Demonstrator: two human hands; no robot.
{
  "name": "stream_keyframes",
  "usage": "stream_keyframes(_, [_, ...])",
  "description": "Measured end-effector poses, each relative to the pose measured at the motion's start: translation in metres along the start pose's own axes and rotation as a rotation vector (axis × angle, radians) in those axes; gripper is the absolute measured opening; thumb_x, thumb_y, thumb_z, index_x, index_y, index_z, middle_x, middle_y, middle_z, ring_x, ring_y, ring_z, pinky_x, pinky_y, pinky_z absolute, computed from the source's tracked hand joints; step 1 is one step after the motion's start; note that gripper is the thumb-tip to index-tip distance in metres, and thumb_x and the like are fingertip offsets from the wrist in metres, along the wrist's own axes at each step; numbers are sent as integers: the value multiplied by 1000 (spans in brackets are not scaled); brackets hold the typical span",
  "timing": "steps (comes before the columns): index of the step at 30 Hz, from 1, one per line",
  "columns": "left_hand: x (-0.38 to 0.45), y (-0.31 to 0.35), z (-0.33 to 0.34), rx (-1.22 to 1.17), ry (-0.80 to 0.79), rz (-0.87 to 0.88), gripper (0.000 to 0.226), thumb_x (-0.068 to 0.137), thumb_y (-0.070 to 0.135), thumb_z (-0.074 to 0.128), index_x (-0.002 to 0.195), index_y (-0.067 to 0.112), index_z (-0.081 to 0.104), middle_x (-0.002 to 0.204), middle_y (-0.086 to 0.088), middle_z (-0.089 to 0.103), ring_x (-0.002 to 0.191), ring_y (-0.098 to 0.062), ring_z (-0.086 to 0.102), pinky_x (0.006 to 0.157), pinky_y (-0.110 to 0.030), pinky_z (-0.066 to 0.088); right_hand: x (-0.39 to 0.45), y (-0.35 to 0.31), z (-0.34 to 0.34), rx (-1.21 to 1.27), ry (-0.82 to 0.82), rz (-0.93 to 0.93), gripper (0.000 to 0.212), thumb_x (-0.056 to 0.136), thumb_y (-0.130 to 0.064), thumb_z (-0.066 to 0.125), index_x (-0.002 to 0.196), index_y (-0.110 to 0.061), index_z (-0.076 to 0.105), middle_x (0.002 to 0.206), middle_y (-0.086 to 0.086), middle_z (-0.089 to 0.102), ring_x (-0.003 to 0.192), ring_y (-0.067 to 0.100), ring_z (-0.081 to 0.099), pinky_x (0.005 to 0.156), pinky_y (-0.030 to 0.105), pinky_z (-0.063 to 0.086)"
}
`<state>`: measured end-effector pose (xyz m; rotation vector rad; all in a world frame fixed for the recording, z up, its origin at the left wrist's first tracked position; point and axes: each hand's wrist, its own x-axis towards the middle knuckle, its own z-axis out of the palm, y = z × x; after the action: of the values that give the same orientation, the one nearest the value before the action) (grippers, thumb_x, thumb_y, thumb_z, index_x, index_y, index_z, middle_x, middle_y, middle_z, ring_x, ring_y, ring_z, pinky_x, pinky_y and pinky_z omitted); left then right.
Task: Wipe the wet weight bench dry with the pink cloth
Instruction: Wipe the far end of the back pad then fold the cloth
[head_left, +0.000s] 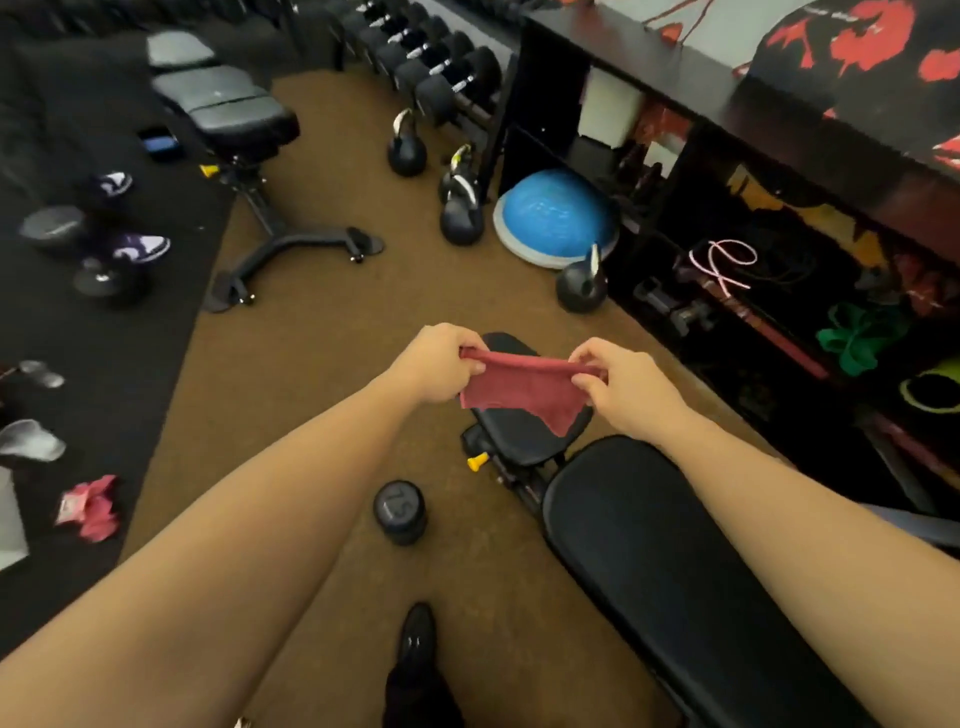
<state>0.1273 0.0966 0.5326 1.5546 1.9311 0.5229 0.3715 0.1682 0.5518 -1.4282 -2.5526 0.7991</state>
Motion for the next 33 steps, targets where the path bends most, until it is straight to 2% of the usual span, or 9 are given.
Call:
stream_keyframes(6, [-38,-139,58,-26,57,-258,14,91,21,70,104,21,73,102,-1,60,98,-21,60,89,-34,49,38,-9,144,-76,-204,-73,4,103,-36,52,103,-32,52,99,-4,49,82,18,57,77,41,51])
stream_keyframes(9, [-55,-198,88,2,58,-353,15,89,34,71,102,27,74,93,4,52,95,-18,55,85,-29,46,52,-7,212,-107,-342,-32,6,105,-38,48,100,-33,48,88,-2,61,76,22,61,71,44,54])
stream_keyframes(12, [-63,-250,118,-40,25,-463,17,89,37,67,101,31,76,88,7,69,90,-18,66,78,-32,54,66,-3,270,-69,-399,37,4,98,-35,61,97,-32,58,80,-6,69,78,18,66,72,38,55])
stream_keyframes(15, [-59,-296,148,-121,34,-547,17,89,31,66,100,30,78,82,8,72,81,-16,69,70,-28,53,85,1,324,-6,-427,111,5,95,-32,67,97,-30,63,79,-10,68,78,9,65,67,30,50])
stream_keyframes(18, [-47,-337,176,-236,65,-610,19,88,32,67,103,28,79,85,10,74,81,-11,70,72,-28,57,108,9,374,101,-419,199,12,90,-40,69,96,-29,68,82,-11,71,83,7,66,75,30,53])
stream_keyframes(21, [-30,-368,200,-393,250,-678,23,89,43,68,103,29,79,77,16,74,67,4,66,62,-17,53,133,17,413,203,-285,254,27,92,-53,62,94,-29,72,85,-11,74,83,7,67,78,31,52])
stream_keyframes(24, [-16,-390,222,-480,447,-739,24,94,45,63,96,29,80,53,17,63,45,4,54,46,-11,38,149,26,446,268,-152,273,21,93,-46,65,94,-27,73,86,-10,73,84,7,67,79,32,53])
stream_keyframes(28, [-6,-417,268,-512,477,-816,14,87,34,72,95,25,80,80,13,73,70,-2,67,68,-23,55,149,52,500,324,-177,337,10,84,-31,79,82,-29,70,86,-12,72,86,6,68,81,32,56])
stream_keyframes(33, [-12,-440,331,-522,360,-935,1,87,23,71,87,23,72,81,9,70,74,-6,66,60,-20,46,129,86,549,229,-314,479,10,85,-31,79,82,-28,70,79,-13,69,84,7,65,63,22,44])
